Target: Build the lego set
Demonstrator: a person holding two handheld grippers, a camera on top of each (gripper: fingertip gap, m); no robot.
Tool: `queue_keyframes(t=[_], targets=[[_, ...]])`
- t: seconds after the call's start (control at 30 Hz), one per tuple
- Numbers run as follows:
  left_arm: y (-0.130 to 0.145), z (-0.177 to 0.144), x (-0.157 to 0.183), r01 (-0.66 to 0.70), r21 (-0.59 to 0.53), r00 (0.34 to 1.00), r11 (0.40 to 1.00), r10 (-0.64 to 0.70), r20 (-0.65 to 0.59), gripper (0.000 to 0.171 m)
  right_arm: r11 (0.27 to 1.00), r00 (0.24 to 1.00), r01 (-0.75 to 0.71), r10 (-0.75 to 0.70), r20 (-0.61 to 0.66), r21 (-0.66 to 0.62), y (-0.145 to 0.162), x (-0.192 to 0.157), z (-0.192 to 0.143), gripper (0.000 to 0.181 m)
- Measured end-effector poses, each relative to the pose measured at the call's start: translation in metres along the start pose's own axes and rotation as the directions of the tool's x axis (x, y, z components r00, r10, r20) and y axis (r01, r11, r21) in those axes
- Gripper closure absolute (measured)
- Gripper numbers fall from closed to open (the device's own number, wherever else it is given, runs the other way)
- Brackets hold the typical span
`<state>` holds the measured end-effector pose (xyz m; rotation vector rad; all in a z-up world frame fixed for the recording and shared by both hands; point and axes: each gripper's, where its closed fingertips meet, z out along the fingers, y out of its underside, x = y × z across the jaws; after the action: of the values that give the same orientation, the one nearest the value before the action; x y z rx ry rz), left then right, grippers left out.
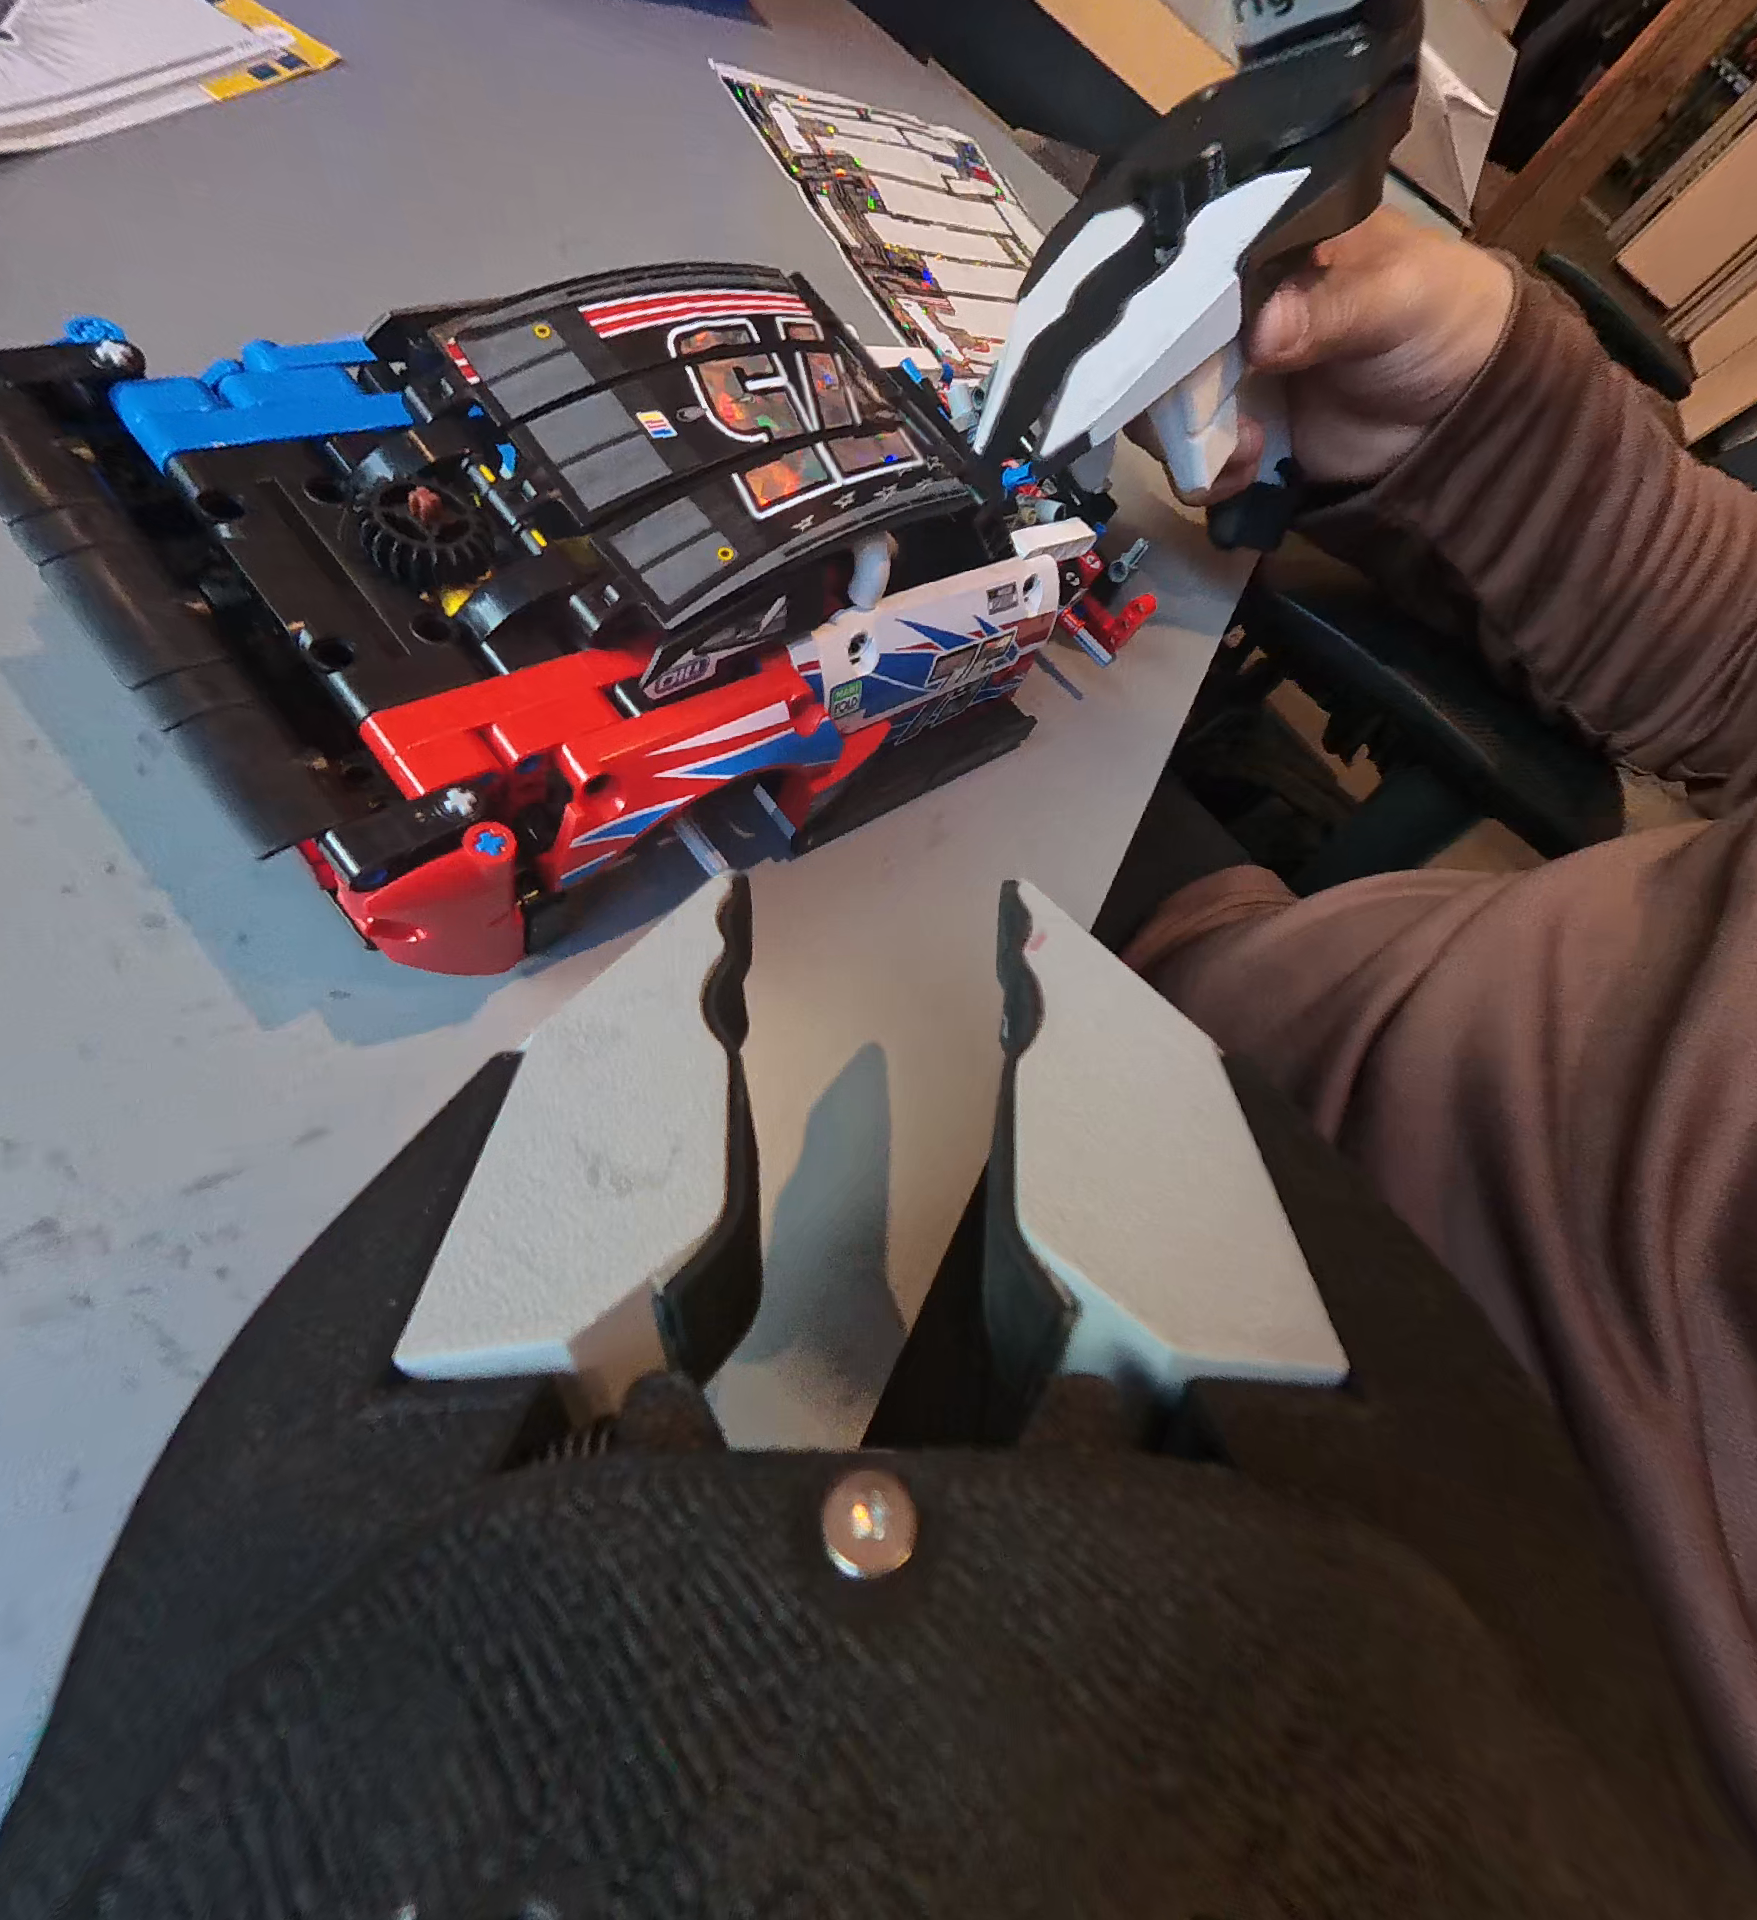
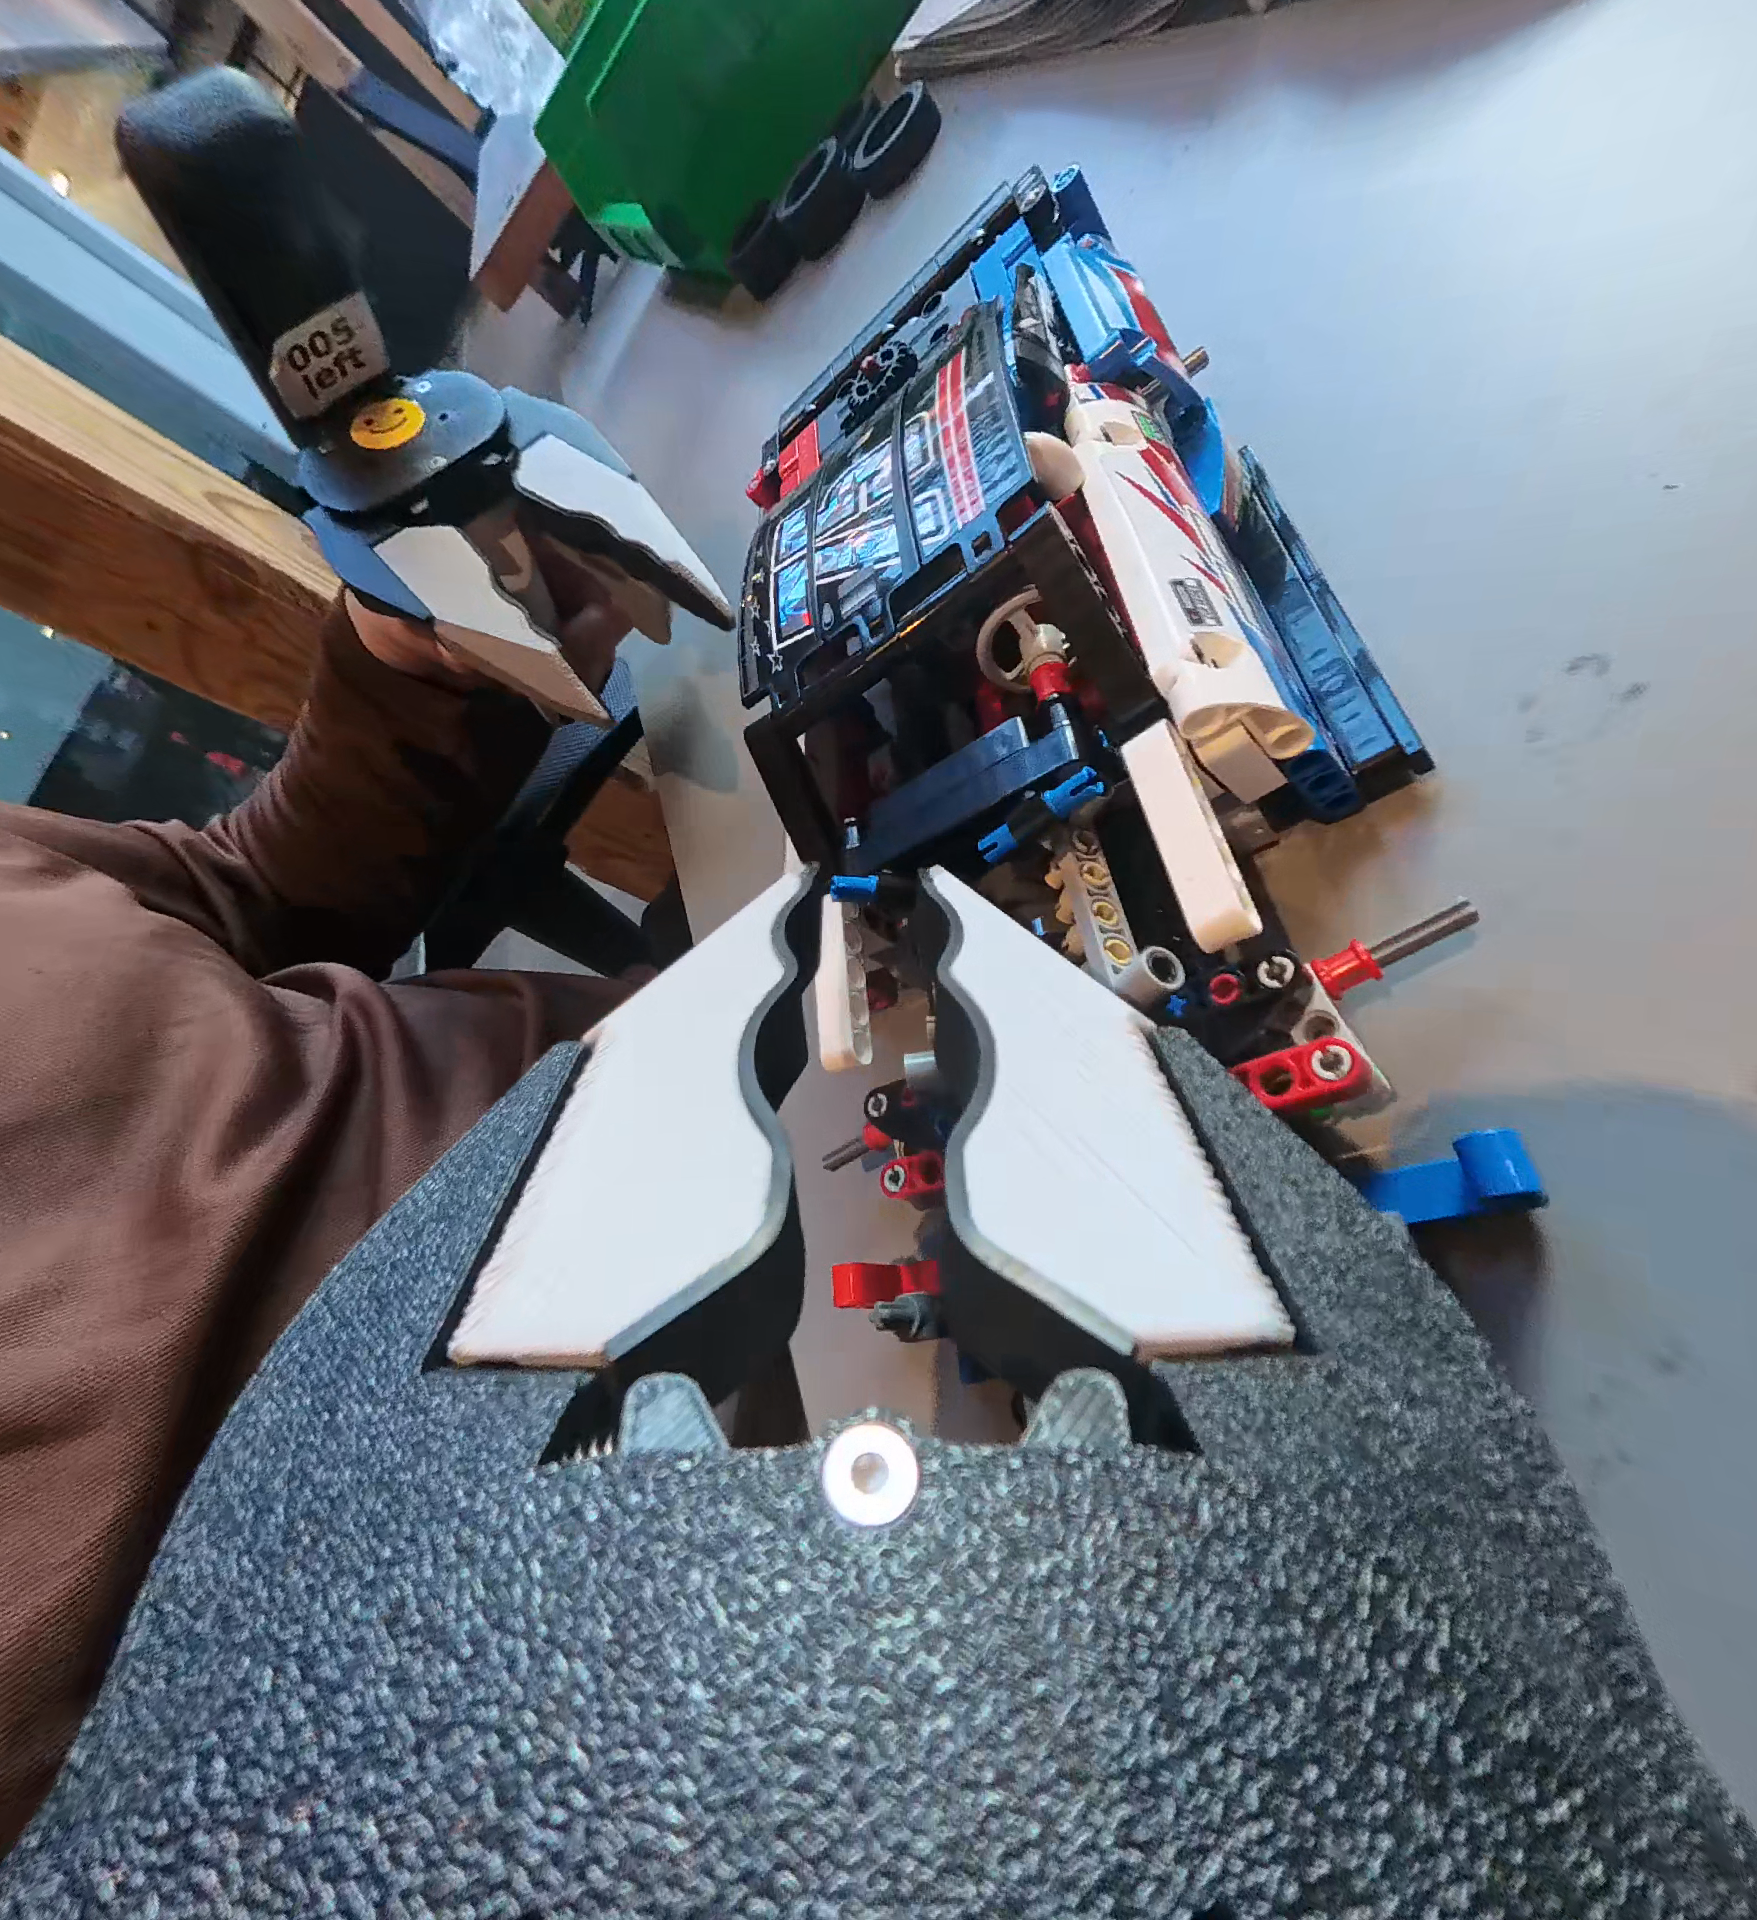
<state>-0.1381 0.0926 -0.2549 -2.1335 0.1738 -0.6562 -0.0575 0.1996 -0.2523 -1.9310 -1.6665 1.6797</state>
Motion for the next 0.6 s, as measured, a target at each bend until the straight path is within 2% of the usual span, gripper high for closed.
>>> queue_keyframes(t=[0.23,0.37,0.5,0.6], targets=[[0.007,0.008,-0.003,0.012,-0.035,1.0,0.999,-0.013,-0.025,0.127,1.0,1.0,0.021,-0.021,0.015,-0.015,0.001,0.0,0.001,0.166],[0.006,0.012,-0.003,0.015,-0.034,0.999,0.999,-0.016,-0.037,0.128,0.987,0.985,0.16,-0.161,-0.057,-0.013,0.002,-0.002,0.003,0.166],[0.01,0.016,-0.001,0.014,-0.046,0.999,0.999,-0.016,-0.044,0.129,0.905,0.878,0.419,-0.424,-0.224,-0.074,0.003,-0.003,0.004,0.166],[0.012,0.017,0.001,0.013,-0.051,0.999,0.999,-0.015,-0.046,0.128,0.83,0.776,0.541,-0.555,-0.3,-0.137,0.003,-0.003,0.005,0.167]])
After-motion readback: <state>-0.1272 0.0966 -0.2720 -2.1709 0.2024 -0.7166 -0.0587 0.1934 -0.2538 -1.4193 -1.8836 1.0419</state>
